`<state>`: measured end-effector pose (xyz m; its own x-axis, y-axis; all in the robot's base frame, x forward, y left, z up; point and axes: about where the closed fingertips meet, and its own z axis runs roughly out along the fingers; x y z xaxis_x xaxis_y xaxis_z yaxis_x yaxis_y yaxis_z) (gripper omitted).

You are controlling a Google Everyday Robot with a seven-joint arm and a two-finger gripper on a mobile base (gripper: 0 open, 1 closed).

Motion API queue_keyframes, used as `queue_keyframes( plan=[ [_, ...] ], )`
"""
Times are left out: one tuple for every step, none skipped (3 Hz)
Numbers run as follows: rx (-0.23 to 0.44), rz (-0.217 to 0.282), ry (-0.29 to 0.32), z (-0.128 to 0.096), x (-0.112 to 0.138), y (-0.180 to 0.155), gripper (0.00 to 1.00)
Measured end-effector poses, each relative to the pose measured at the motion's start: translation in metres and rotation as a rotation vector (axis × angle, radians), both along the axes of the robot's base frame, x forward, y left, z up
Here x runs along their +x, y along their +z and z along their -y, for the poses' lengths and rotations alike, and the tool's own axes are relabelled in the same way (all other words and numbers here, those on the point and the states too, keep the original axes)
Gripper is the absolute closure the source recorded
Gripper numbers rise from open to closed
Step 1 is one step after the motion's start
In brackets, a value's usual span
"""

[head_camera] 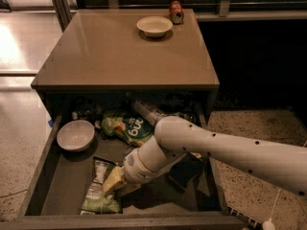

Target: Pick green jalapeno chip bag from top drawer and place on counter

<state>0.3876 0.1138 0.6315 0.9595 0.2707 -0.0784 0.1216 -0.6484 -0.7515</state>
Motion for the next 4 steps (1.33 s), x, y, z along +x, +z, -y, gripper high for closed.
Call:
queue_keyframes(
  plan=[
    [0.000, 0.000, 0.000, 0.000, 0.000, 0.000, 1.00],
    [0.000, 0.000, 0.000, 0.000, 0.000, 0.000, 1.00],
    [-0.017, -0.010, -0.018, 0.013, 0.008, 0.020, 1.00],
    [-0.040, -0.008, -0.021, 0.022, 0.013, 0.039, 1.00]
  ],
)
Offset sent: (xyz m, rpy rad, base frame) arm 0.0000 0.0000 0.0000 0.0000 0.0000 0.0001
